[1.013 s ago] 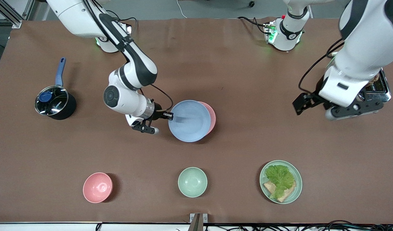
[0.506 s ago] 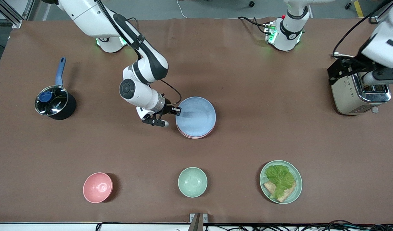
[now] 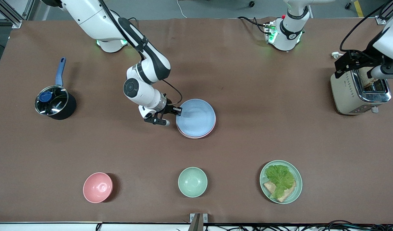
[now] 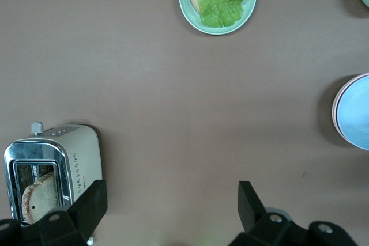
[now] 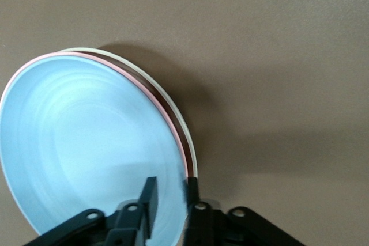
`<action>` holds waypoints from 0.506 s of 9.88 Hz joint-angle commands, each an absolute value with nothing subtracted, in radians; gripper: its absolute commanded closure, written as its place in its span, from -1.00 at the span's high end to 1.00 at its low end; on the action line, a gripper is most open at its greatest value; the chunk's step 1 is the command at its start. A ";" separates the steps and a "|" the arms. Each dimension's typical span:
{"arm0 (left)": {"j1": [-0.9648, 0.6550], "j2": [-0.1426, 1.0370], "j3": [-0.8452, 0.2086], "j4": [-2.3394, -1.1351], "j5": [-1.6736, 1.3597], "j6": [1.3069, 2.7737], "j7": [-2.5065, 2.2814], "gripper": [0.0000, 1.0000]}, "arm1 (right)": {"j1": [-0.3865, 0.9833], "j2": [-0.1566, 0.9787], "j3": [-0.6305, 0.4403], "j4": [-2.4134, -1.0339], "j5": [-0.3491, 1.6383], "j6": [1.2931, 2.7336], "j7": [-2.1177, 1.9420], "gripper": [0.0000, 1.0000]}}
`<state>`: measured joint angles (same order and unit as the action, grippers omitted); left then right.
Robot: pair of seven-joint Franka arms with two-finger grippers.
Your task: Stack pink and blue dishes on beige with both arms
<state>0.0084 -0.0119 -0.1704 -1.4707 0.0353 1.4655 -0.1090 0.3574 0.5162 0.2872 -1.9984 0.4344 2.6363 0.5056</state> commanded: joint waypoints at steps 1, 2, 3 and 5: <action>0.035 -0.040 -0.192 -1.541 0.018 1.457 -0.112 1.00 | 0.350 0.465 0.282 -2.011 0.425 2.631 0.522 1.00; 0.037 -0.041 -0.190 -1.542 0.017 1.457 -0.112 1.00 | 0.321 0.406 0.272 -2.008 0.420 2.561 0.520 1.00; 0.038 -0.037 -0.189 -1.539 0.012 1.457 -0.112 1.00 | 0.284 0.340 0.246 -2.003 0.388 2.449 0.520 1.00; 0.046 -0.037 -0.183 -1.540 0.012 1.457 -0.100 1.00 | 0.200 0.183 0.174 -2.000 0.187 2.222 0.522 1.00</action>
<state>0.0277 -0.0224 -0.1798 -1.4928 0.0320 1.4582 -0.1119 0.2661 0.3181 0.1981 -1.9572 0.2812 2.3403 0.5073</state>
